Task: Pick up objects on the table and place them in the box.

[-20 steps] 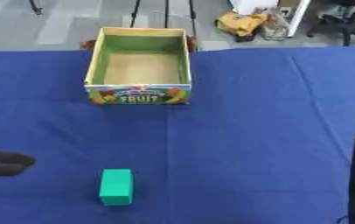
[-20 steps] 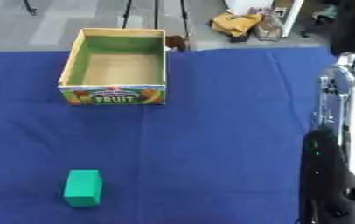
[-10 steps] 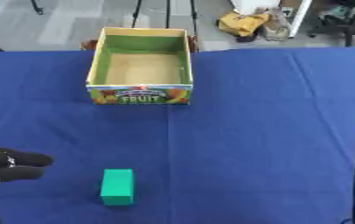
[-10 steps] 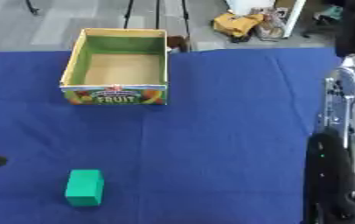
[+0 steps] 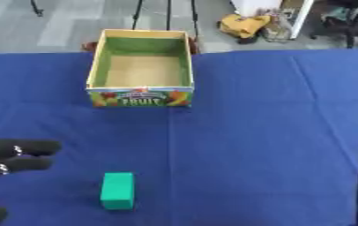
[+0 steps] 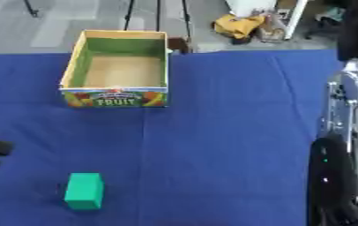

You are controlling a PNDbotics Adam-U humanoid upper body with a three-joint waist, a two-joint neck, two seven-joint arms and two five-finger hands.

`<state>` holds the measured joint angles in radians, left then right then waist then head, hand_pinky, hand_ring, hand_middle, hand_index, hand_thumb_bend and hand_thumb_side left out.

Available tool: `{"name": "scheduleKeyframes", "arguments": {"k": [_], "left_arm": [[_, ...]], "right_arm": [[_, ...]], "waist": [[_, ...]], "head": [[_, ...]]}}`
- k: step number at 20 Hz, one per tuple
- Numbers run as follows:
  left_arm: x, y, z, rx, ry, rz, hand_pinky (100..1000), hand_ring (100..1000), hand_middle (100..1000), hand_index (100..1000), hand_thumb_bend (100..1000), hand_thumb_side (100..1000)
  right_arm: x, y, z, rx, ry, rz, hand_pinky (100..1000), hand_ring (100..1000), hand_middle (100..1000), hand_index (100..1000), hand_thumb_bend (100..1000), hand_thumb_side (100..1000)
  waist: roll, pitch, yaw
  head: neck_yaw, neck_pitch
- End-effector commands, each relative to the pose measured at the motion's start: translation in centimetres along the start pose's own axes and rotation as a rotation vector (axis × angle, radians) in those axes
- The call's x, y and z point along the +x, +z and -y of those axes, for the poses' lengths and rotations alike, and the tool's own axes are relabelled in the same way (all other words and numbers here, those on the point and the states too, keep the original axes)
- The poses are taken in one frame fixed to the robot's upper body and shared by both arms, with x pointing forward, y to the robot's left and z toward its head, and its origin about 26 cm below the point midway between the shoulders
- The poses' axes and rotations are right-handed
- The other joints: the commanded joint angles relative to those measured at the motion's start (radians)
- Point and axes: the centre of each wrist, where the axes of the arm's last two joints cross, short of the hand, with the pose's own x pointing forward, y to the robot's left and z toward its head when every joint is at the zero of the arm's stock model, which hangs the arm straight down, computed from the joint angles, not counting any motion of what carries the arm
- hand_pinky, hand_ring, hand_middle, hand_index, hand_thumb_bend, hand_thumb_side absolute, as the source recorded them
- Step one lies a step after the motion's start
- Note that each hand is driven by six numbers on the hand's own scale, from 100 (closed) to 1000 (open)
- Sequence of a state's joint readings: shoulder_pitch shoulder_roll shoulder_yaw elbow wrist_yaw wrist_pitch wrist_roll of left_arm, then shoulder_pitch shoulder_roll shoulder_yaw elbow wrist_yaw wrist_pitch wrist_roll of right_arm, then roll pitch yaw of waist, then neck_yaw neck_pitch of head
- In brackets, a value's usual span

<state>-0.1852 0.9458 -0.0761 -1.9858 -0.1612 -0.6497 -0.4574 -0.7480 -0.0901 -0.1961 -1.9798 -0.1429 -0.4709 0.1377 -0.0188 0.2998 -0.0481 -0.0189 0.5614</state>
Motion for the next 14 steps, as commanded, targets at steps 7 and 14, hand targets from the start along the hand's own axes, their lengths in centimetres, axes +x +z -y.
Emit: {"name": "scheduleKeyframes", "arguments": {"k": [7, 14], "left_arm": [[0.2, -1.0, -2.2, -0.223, -0.076, 0.104, 846, 935, 1000, 1000, 100, 1000], [0.2, -1.5, -3.1, -0.278, -0.010, 0.073, 856, 941, 1000, 1000, 100, 1000]], "right_arm": [[0.5, -0.6, -0.1, 0.014, -0.010, 0.027, 766, 825, 602, 833, 100, 886], [0.5, -0.6, -0.3, 0.009, -0.016, 0.024, 766, 824, 606, 832, 100, 886]], "waist": [[0.011, -0.018, -0.002], [0.013, -0.025, -0.008]], "head": [[0.012, 0.005], [0.017, 0.017]]}}
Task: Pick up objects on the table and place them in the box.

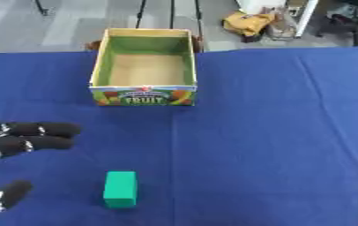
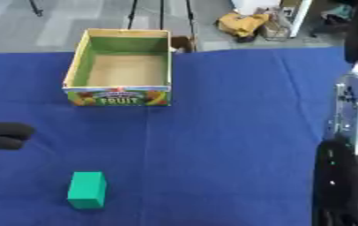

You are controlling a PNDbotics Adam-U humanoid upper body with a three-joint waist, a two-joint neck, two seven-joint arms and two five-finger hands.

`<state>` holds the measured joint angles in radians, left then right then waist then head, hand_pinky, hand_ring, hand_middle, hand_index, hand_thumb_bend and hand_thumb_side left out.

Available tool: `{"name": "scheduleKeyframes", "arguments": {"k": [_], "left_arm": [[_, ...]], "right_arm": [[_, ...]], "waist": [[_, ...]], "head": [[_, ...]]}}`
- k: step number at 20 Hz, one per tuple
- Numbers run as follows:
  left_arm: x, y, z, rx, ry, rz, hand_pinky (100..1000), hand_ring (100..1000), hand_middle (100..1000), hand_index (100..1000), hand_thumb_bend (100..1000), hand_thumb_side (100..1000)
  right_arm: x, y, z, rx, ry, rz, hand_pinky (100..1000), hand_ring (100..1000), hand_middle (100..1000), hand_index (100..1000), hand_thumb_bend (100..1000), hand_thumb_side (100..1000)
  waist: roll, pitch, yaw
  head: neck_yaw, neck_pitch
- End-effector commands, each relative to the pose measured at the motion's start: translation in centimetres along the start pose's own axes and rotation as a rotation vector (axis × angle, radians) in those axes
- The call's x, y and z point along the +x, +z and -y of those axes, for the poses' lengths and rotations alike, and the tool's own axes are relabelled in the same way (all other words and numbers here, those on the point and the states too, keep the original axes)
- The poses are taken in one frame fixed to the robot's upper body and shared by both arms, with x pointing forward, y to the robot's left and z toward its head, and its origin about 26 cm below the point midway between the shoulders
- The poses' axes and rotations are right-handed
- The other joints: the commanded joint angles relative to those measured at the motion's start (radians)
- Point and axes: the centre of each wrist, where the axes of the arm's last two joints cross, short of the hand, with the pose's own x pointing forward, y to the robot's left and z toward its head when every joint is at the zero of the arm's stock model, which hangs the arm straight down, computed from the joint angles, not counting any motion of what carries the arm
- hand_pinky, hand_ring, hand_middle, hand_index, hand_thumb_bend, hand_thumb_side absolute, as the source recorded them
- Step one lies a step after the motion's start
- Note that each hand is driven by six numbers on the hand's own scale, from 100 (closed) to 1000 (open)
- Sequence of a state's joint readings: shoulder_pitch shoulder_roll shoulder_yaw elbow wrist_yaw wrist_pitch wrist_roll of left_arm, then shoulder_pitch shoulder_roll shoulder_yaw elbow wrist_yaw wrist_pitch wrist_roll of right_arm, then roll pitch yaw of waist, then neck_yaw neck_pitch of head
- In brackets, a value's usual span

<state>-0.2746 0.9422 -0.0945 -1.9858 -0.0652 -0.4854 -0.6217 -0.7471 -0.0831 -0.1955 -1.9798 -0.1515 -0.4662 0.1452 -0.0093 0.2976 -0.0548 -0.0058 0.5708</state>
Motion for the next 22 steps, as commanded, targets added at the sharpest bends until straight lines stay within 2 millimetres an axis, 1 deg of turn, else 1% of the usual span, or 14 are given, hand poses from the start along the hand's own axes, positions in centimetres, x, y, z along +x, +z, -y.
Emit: {"name": "scheduleKeyframes", "arguments": {"k": [1, 5, 7, 8, 9, 10, 14, 15, 17, 19, 21, 22], "left_arm": [[0.4, 0.0, -1.3, -0.202, -0.100, 0.114, 859, 943, 1000, 1000, 100, 1000], [0.5, -0.4, -1.7, -0.246, -0.081, 0.117, 883, 962, 1000, 1000, 104, 1000], [0.6, -0.7, -1.6, -0.272, -0.089, 0.124, 889, 967, 1000, 1000, 200, 1000], [0.6, -0.8, -1.6, -0.280, -0.092, 0.123, 888, 965, 1000, 1000, 215, 1000], [0.6, -0.9, -1.6, -0.284, -0.090, 0.119, 885, 961, 1000, 1000, 203, 1000], [0.5, -1.0, -1.5, -0.286, -0.086, 0.113, 882, 957, 1000, 1000, 212, 1000], [0.2, -1.1, -1.5, -0.284, -0.062, 0.096, 888, 961, 1000, 1000, 133, 1000], [0.2, -1.2, -1.4, -0.285, -0.057, 0.094, 889, 961, 1000, 1000, 100, 1000], [0.1, -1.3, -1.6, -0.284, -0.057, 0.088, 887, 960, 1000, 1000, 100, 1000], [0.1, -1.5, -1.6, -0.287, -0.058, 0.092, 893, 963, 1000, 1000, 100, 946], [0.1, -1.8, -1.4, -0.295, -0.060, 0.096, 897, 966, 1000, 1000, 100, 964], [0.1, -1.9, -1.3, -0.299, -0.062, 0.099, 901, 969, 1000, 1000, 100, 1000]], "right_arm": [[0.5, -0.7, -0.2, 0.010, -0.004, 0.029, 766, 824, 606, 832, 100, 886], [0.5, -0.6, -0.2, 0.008, -0.005, 0.025, 766, 826, 606, 834, 100, 882], [0.5, -0.5, -0.3, 0.008, -0.007, 0.022, 766, 826, 606, 834, 100, 881], [0.5, -0.5, -0.3, 0.007, -0.008, 0.021, 766, 826, 607, 834, 100, 880], [0.5, -0.5, -0.3, 0.007, -0.009, 0.020, 766, 826, 608, 834, 100, 884], [0.4, -0.5, -0.3, 0.006, -0.009, 0.019, 766, 826, 608, 834, 100, 879], [0.4, -0.5, -0.3, 0.003, -0.009, 0.016, 766, 826, 608, 834, 100, 880], [0.4, -0.5, -0.3, 0.003, -0.009, 0.016, 766, 826, 608, 834, 100, 880], [0.4, -0.4, -0.3, 0.002, -0.010, 0.015, 766, 826, 608, 834, 100, 880], [0.4, -0.4, -0.4, 0.001, -0.012, 0.015, 766, 825, 609, 834, 100, 881], [0.4, -0.4, -0.4, 0.001, -0.014, 0.016, 766, 825, 609, 834, 100, 881], [0.4, -0.4, -0.5, 0.000, -0.015, 0.016, 766, 824, 609, 833, 100, 882]], "waist": [[0.004, -0.024, -0.002], [0.006, -0.027, -0.004], [0.008, -0.029, -0.006], [0.009, -0.030, -0.006], [0.010, -0.031, -0.007], [0.011, -0.032, -0.008], [0.013, -0.035, -0.010], [0.013, -0.035, -0.011], [0.014, -0.037, -0.011], [0.014, -0.038, -0.013], [0.014, -0.039, -0.015], [0.014, -0.039, -0.016]], "head": [[0.004, 0.009], [0.007, 0.012], [0.008, 0.014], [0.007, 0.015], [0.007, 0.015], [0.006, 0.015], [0.005, 0.015], [0.005, 0.015], [0.005, 0.015], [0.005, 0.015], [0.006, 0.016], [0.006, 0.016]]}}
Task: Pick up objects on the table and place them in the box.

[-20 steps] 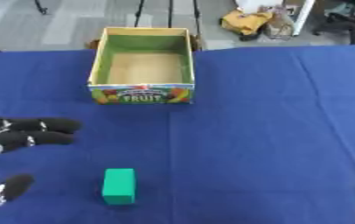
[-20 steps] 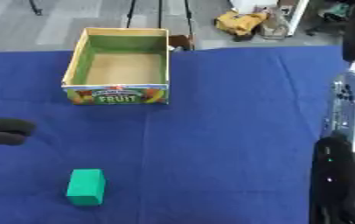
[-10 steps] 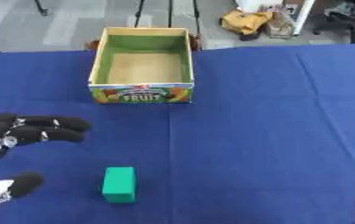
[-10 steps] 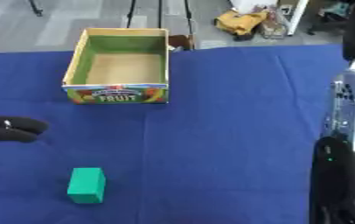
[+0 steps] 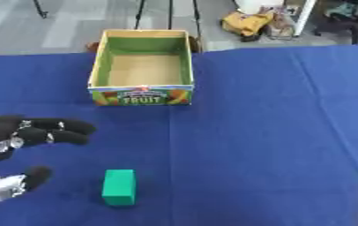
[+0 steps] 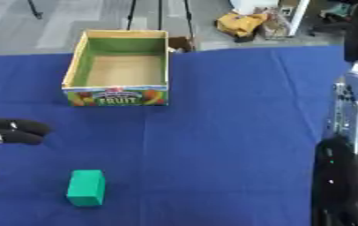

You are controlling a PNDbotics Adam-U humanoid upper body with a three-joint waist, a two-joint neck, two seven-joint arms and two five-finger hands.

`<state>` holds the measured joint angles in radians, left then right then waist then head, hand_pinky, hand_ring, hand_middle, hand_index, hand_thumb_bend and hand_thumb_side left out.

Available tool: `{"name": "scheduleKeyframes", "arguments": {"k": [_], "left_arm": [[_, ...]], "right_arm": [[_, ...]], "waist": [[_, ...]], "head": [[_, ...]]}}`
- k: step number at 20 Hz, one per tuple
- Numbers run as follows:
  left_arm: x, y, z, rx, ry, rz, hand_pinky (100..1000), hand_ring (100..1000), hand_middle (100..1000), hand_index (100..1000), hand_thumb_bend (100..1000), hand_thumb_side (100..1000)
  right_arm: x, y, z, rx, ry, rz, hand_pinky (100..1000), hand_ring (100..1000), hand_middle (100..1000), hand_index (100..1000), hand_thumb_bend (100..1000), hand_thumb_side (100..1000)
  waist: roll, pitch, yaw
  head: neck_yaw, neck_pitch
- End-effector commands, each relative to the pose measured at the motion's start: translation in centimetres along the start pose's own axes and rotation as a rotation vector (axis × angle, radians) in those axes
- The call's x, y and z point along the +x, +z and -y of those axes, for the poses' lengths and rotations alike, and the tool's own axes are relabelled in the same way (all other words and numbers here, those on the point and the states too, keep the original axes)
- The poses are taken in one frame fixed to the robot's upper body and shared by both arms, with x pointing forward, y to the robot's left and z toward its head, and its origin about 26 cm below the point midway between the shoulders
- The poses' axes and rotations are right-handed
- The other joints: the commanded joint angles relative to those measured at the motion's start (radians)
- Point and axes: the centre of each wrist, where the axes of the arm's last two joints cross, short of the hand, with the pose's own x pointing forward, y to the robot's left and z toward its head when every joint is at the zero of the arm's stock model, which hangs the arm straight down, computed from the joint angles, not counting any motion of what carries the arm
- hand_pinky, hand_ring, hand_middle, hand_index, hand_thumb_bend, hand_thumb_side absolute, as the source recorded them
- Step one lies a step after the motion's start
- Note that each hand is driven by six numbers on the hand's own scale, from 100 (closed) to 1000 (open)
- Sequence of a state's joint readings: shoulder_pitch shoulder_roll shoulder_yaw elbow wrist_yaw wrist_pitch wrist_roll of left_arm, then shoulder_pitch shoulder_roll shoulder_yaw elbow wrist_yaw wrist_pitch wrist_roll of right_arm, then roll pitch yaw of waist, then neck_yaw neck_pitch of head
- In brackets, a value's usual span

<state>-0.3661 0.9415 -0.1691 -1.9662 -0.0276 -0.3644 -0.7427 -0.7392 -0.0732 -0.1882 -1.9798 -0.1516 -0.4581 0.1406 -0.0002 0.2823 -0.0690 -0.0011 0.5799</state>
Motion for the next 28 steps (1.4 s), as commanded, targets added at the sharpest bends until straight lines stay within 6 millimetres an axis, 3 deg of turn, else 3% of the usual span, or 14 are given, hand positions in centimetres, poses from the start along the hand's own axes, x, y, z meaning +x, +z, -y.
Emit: {"name": "scheduleKeyframes", "arguments": {"k": [1, 2, 9, 14, 18, 28], "left_arm": [[0.1, -0.1, -0.5, -0.179, -0.146, 0.110, 902, 970, 1000, 1000, 189, 1000], [0.1, -0.2, -0.4, -0.180, -0.145, 0.113, 900, 968, 1000, 1000, 244, 1000], [-0.9, -0.3, -0.1, -0.186, -0.114, 0.088, 894, 963, 1000, 1000, 274, 1000], [-1.5, -0.9, 0.0, -0.187, -0.123, 0.094, 896, 966, 1000, 1000, 174, 1000], [-1.7, -1.3, -0.5, -0.184, -0.198, 0.102, 892, 969, 1000, 1000, 151, 1000], [-2.9, -1.8, 0.1, -0.243, -0.291, 0.085, 892, 974, 1000, 1000, 186, 1000]], "right_arm": [[0.5, -0.7, -0.2, 0.009, -0.005, 0.031, 765, 824, 608, 832, 100, 882], [0.5, -0.7, -0.2, 0.009, -0.005, 0.031, 765, 823, 608, 831, 100, 883], [0.5, -0.6, -0.3, 0.005, -0.012, 0.028, 765, 824, 610, 832, 100, 883], [0.4, -0.5, -0.4, -0.001, -0.015, 0.024, 765, 825, 610, 833, 100, 884], [0.4, -0.4, -0.4, -0.004, -0.015, 0.020, 765, 826, 609, 833, 100, 882], [0.4, -0.4, -0.4, -0.001, -0.017, 0.017, 766, 827, 604, 834, 100, 879]], "waist": [[0.004, -0.025, -0.003], [0.004, -0.025, -0.004], [0.008, -0.030, -0.007], [0.009, -0.035, -0.007], [0.009, -0.037, -0.005], [0.008, -0.034, -0.005]], "head": [[0.002, 0.007], [0.002, 0.008], [-0.002, 0.013], [-0.006, 0.009], [-0.005, -0.003], [-0.017, -0.028]]}}
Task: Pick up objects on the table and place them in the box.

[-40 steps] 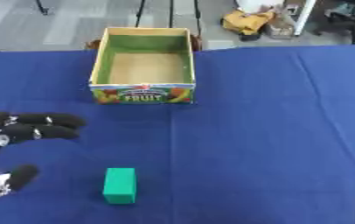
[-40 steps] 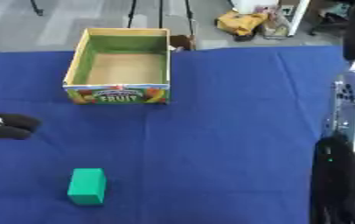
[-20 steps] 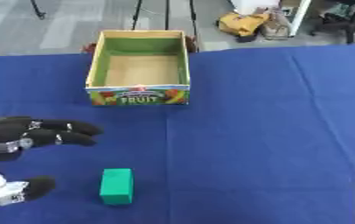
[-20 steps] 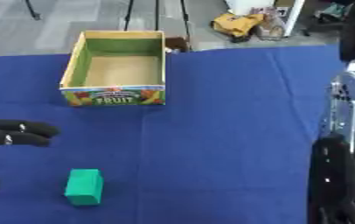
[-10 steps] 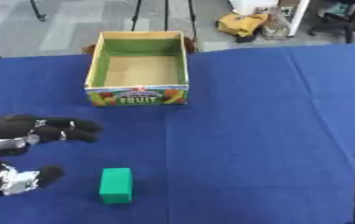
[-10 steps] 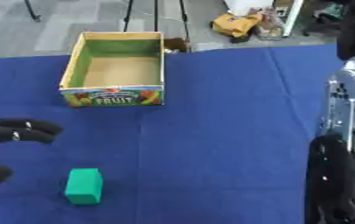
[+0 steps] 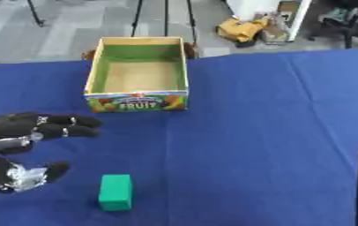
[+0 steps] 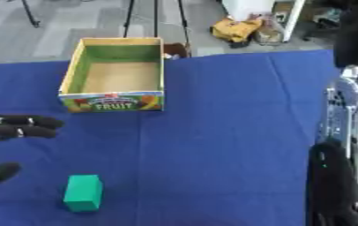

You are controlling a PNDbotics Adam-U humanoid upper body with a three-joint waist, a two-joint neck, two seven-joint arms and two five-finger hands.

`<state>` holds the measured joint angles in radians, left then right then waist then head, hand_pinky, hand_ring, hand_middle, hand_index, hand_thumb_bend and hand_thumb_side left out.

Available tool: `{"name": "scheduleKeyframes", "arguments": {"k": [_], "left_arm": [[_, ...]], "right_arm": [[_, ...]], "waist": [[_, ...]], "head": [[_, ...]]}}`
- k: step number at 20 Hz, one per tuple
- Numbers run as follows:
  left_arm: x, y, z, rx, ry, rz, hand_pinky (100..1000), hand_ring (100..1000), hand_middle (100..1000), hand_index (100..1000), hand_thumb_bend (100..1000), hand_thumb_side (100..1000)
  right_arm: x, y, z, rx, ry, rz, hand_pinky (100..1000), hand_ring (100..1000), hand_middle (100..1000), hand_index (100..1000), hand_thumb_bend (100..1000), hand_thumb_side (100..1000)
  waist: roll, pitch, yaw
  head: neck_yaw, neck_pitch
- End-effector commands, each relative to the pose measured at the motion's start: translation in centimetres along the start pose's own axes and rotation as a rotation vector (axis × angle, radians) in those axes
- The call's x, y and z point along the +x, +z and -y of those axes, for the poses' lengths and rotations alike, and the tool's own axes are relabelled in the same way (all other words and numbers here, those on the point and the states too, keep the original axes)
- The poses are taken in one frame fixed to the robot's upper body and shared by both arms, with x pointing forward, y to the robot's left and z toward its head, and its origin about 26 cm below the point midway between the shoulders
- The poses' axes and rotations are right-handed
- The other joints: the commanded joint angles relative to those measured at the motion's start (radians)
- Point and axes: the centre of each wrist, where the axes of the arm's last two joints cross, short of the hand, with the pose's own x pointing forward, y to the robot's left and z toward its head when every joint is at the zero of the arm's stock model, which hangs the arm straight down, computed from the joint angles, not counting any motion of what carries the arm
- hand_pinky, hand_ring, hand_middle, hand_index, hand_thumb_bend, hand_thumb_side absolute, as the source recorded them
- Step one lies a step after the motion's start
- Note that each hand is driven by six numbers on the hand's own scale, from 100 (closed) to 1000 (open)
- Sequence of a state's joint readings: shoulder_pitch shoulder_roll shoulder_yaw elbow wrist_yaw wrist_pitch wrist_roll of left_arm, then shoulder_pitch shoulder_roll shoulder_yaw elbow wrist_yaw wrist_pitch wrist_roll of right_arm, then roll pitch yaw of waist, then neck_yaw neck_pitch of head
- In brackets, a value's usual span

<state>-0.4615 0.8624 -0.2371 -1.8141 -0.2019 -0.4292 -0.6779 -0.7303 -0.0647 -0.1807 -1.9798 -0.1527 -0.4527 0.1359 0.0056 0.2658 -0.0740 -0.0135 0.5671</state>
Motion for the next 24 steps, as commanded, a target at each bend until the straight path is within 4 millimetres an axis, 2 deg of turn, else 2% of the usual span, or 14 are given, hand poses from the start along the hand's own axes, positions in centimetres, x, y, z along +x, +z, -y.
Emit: {"name": "scheduleKeyframes", "arguments": {"k": [1, 7, 12, 15, 17, 24], "left_arm": [[0.1, -0.1, -0.5, -0.259, -0.229, 0.164, 892, 974, 1000, 1000, 191, 1000], [0.2, -1.4, -0.2, -0.257, -0.258, 0.206, 888, 970, 1000, 1000, 137, 1000], [0.2, -1.9, 0.0, -0.252, -0.250, 0.213, 888, 970, 1000, 1000, 137, 1000], [0.7, -2.6, 0.2, -0.218, -0.241, 0.235, 884, 971, 1000, 1000, 167, 1000], [0.9, -2.8, 0.2, -0.207, -0.242, 0.236, 882, 971, 1000, 1000, 151, 1000], [0.5, -3.5, 0.7, -0.223, -0.237, 0.221, 893, 984, 1000, 1000, 182, 1000]], "right_arm": [[0.5, -0.7, -0.1, 0.008, -0.007, 0.031, 766, 827, 603, 834, 100, 879], [0.5, -0.6, -0.1, 0.010, -0.010, 0.029, 766, 828, 602, 834, 100, 878], [0.5, -0.6, -0.1, 0.011, -0.009, 0.028, 766, 828, 602, 834, 100, 878], [0.5, -0.5, 0.1, 0.015, -0.003, 0.023, 766, 828, 600, 835, 100, 877], [0.6, -0.5, 0.2, 0.016, 0.000, 0.021, 767, 828, 600, 835, 100, 876], [0.6, -0.5, 0.3, 0.018, 0.005, 0.018, 767, 828, 597, 834, 100, 875]], "waist": [[0.002, -0.017, 0.000], [-0.001, -0.017, 0.005], [-0.001, -0.017, 0.007], [-0.001, -0.018, 0.018], [-0.001, -0.019, 0.022], [-0.003, -0.019, 0.025]], "head": [[-0.005, -0.017], [-0.006, -0.025], [-0.007, -0.028], [-0.006, -0.030], [-0.002, -0.032], [0.012, -0.030]]}}
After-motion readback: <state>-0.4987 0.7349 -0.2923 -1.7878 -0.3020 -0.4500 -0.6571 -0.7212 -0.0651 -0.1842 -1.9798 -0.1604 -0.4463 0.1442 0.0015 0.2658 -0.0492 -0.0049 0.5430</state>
